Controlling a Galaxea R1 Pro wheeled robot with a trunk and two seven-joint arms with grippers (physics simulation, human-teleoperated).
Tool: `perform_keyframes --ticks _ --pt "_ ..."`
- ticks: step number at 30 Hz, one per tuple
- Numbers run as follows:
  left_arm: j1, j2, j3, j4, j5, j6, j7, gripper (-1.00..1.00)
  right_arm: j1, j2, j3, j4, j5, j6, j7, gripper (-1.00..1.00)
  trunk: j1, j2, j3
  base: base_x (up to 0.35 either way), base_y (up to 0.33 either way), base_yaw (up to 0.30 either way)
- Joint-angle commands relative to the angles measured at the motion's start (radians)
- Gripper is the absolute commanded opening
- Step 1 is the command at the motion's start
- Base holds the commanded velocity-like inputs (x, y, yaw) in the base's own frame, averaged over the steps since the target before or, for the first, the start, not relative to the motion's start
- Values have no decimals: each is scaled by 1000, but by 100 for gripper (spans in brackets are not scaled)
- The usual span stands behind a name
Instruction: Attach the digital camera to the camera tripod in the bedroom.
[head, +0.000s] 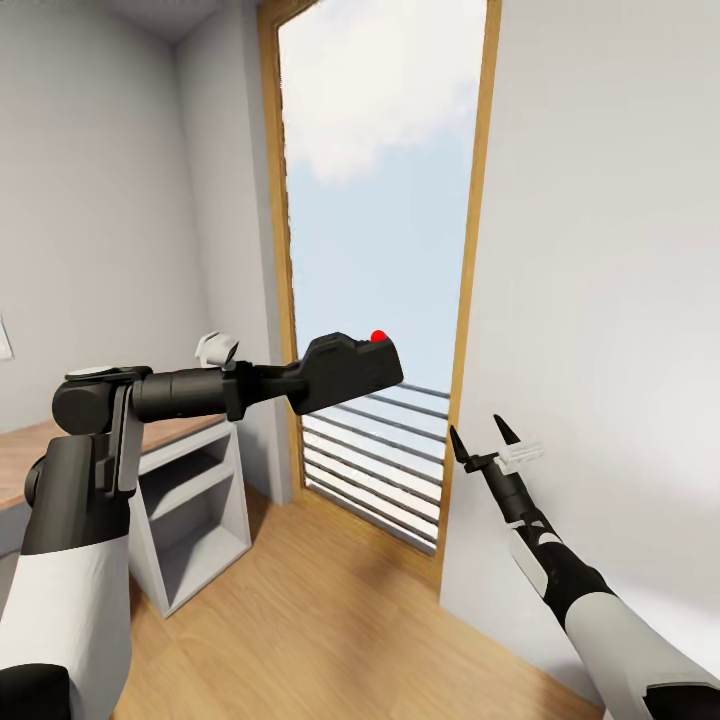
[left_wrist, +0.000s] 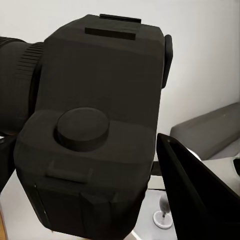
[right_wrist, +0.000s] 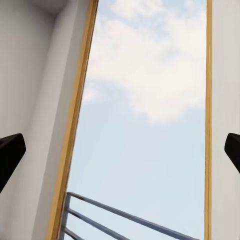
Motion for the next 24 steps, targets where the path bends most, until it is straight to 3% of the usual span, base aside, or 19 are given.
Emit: perform_keyframes --ticks 1,24 --pt "-1 0 0 0 -3 10 -7 -100 -1 -1 6 1 -11 -2 3 100 -4 7 2 0 0 0" --pt "-1 0 0 1 -3 10 -6 -100 -1 -1 6 1 -9 0 2 100 -92 168 74 0 0 0"
